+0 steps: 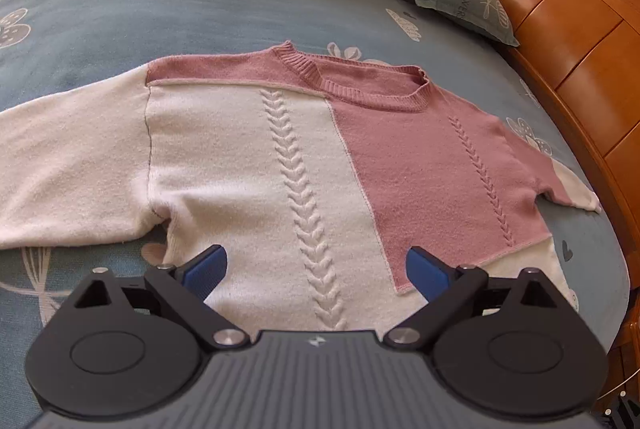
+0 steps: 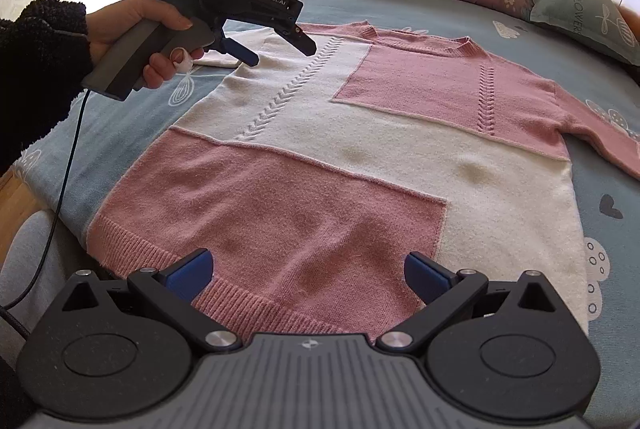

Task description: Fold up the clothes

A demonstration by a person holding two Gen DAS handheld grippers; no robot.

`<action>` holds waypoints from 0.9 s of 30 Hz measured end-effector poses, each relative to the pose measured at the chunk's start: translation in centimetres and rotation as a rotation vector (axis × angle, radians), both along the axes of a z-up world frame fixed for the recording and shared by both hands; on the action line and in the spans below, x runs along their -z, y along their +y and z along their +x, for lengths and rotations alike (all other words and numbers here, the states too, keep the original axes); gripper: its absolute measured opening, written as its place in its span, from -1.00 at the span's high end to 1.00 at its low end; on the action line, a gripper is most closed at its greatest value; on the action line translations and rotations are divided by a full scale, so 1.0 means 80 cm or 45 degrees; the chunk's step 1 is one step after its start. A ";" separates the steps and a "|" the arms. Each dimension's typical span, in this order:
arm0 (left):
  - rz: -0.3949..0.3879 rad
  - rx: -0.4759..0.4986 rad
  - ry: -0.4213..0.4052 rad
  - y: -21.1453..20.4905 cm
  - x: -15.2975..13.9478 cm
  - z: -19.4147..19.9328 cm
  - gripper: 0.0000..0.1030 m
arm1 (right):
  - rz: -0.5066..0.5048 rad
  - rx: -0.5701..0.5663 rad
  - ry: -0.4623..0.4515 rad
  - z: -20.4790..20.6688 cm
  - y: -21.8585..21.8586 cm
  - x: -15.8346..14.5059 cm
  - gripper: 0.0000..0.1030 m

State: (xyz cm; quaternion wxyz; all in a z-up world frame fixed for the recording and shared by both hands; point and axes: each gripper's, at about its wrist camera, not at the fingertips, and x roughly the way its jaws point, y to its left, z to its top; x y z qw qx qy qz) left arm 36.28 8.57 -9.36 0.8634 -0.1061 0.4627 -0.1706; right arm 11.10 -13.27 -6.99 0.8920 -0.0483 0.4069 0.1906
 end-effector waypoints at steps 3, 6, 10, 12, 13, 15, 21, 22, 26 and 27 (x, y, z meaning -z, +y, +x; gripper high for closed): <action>-0.003 -0.030 0.014 0.002 0.016 -0.022 -0.88 | -0.024 -0.002 -0.020 -0.008 -0.001 -0.005 -1.00; 0.008 0.001 0.049 -0.006 0.004 -0.053 -0.89 | -0.014 -0.006 0.005 -0.009 -0.010 -0.002 -1.00; 0.076 0.116 -0.040 -0.032 -0.022 -0.102 -0.89 | 0.005 0.071 0.010 0.001 -0.038 -0.002 -1.00; 0.069 0.159 -0.051 -0.048 -0.026 -0.116 -0.89 | 0.021 0.132 -0.011 0.011 -0.058 -0.003 -1.00; 0.066 0.180 -0.057 -0.056 -0.028 -0.123 -0.90 | 0.021 0.175 -0.019 0.017 -0.069 0.000 -1.00; 0.066 0.196 -0.063 -0.072 -0.028 -0.132 -0.90 | 0.009 0.263 -0.016 0.029 -0.089 0.010 -1.00; 0.027 0.131 -0.019 -0.102 -0.016 -0.141 -0.90 | 0.009 0.365 0.118 0.043 -0.131 0.065 -1.00; 0.005 0.123 0.011 -0.104 -0.011 -0.142 -0.90 | 0.007 0.354 0.096 0.039 -0.131 0.066 -1.00; -0.031 0.078 0.118 -0.106 0.011 -0.156 -0.90 | -0.004 0.311 0.007 0.025 -0.133 0.073 -1.00; -0.025 0.072 0.108 -0.106 0.012 -0.163 -0.90 | -0.007 0.302 -0.012 0.022 -0.133 0.074 -1.00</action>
